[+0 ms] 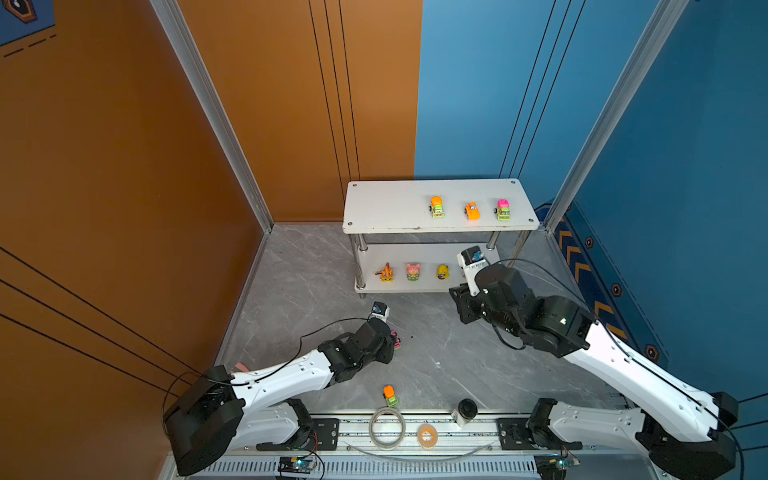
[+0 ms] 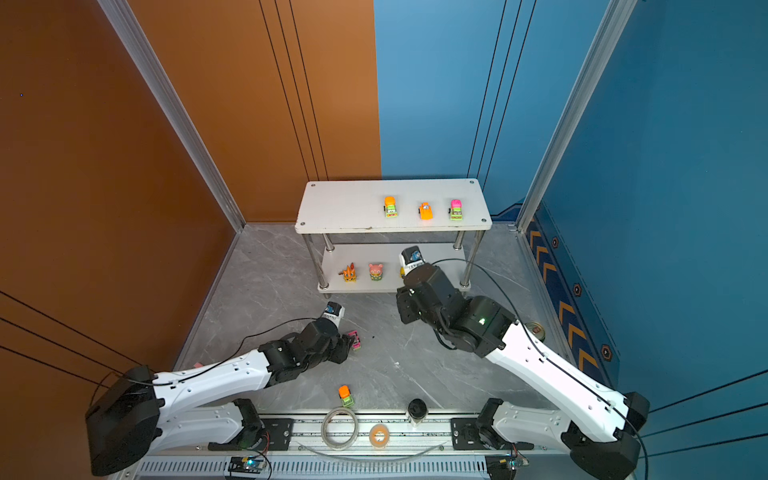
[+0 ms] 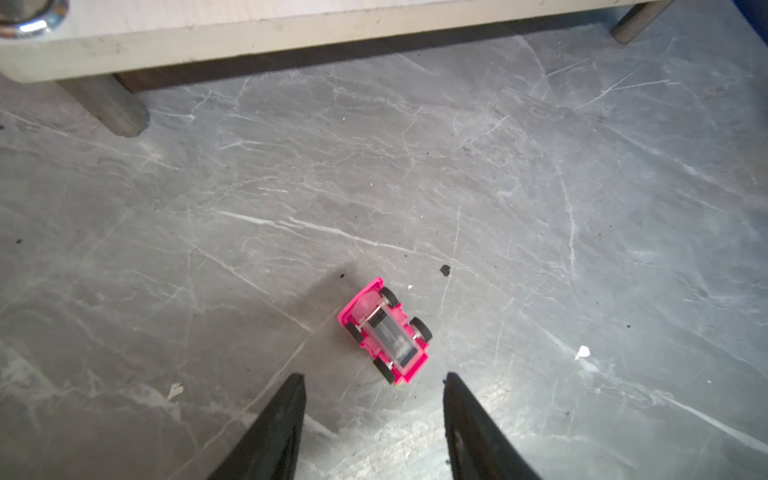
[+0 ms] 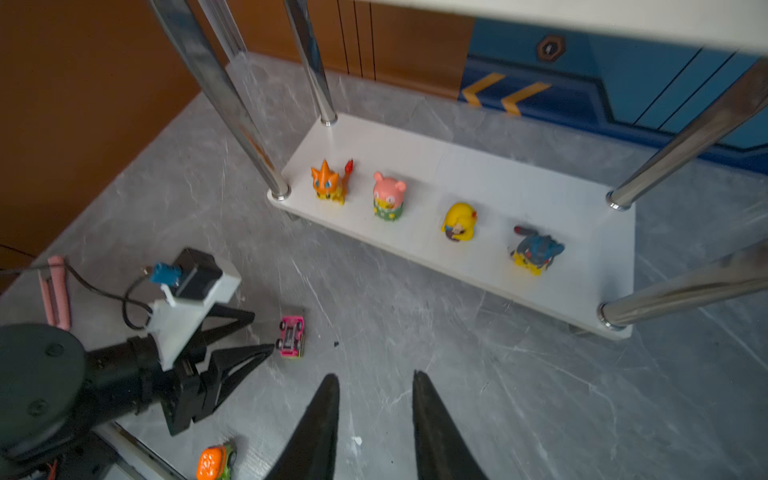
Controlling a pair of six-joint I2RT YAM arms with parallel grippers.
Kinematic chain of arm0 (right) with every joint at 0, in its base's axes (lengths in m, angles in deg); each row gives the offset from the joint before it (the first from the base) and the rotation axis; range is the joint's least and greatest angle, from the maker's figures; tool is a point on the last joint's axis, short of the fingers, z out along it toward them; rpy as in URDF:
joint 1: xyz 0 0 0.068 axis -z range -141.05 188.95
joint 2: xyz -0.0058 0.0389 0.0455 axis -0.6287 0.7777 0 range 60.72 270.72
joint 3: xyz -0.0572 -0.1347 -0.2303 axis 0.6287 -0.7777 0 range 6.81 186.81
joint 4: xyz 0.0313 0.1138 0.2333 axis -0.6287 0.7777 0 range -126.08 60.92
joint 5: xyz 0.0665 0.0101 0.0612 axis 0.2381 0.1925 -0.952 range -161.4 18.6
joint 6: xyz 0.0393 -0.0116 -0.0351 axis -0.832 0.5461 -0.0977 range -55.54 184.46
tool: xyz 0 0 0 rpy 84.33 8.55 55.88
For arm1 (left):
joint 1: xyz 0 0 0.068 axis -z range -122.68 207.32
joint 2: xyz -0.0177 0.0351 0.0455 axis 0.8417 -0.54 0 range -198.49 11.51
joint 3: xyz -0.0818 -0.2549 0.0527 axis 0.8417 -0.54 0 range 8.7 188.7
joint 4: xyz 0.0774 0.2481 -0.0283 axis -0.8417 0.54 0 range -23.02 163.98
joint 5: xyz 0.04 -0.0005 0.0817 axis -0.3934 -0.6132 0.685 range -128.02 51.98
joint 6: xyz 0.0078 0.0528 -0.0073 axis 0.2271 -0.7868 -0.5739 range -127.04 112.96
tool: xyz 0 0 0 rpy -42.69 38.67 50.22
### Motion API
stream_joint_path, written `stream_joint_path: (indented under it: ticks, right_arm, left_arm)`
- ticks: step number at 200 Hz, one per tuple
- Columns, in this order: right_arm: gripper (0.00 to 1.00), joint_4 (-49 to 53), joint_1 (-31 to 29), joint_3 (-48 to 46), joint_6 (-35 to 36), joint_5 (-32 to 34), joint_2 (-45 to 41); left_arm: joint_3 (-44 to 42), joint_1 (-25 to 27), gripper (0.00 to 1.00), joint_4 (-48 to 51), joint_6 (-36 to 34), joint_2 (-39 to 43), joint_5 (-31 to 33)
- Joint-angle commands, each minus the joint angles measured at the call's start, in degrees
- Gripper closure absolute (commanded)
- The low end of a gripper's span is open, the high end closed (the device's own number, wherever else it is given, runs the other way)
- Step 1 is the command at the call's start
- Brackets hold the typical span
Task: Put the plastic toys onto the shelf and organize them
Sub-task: 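Open the right gripper and draw it back from the shelf, then move the right gripper down to the pink car while the left gripper closes beside it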
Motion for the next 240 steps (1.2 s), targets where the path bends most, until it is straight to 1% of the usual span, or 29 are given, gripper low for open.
stream_joint_path:
  ticks: [1, 14, 28, 47, 55, 68, 85, 111, 132, 159, 225, 232, 240]
  right_arm:
    - [0.71, -5.4, -1.9, -9.2, -3.3, -4.3, -1.2]
    - [0.73, -9.0, -2.0, -13.1, -3.5, -7.0, -1.3]
    - [0.76, -12.2, -2.1, -15.5, -3.7, -8.7, -0.6]
    - [0.78, -14.4, -2.3, -16.5, -3.2, -10.8, 1.4]
    - [0.78, -14.6, -2.3, -16.6, -3.0, -11.0, 2.4]
    - [0.79, -14.9, -2.4, -16.5, -2.7, -11.2, 3.7]
    - [0.79, -16.0, -2.4, -16.6, -2.3, -12.0, 5.4]
    - [0.79, -16.6, -2.4, -16.1, -1.4, -12.3, 7.8]
    - [0.79, -17.1, -2.3, -15.6, -0.8, -12.7, 9.3]
    - [0.79, -18.6, -2.1, -15.1, -0.9, -14.2, 11.5]
    - [0.79, -20.0, -2.5, -9.5, 0.0, -18.1, 19.9]
    - [0.80, -20.6, -2.4, -9.0, 0.1, -18.8, 20.4]
    - [0.87, -21.3, -2.5, -8.7, 0.2, -19.4, 21.1]
  left_arm:
    - [1.5, 0.6, 0.42, 1.6, 0.9, -2.5, 1.2]
    - [2.1, 0.7, 0.42, -0.3, 1.3, -4.8, 0.8]
    - [3.2, 1.1, 0.46, -1.4, 2.1, -7.7, 0.7]
    - [4.5, 1.4, 0.66, -2.4, 3.4, -10.9, 0.7]
    - [4.6, 1.4, 0.70, -2.9, 3.8, -11.6, 0.5]
    - [4.7, 1.5, 0.70, -3.4, 4.1, -12.0, 0.4]
    - [4.6, 1.6, 0.66, -3.4, 4.4, -11.6, 0.6]
    - [4.2, 1.7, 0.67, -3.2, 4.5, -10.5, 1.2]
    - [3.3, 1.6, 0.64, -2.8, 5.0, -9.7, 1.7]
    - [1.5, 1.6, 0.64, -1.8, 6.2, -7.5, 2.6]
    - [-8.5, 1.4, 0.64, 1.8, 11.1, 5.9, 6.7]
    - [-8.7, 1.2, 0.65, 2.5, 10.7, 7.3, 7.0]
    - [-8.4, 1.2, 0.65, 3.3, 10.2, 8.8, 7.4]
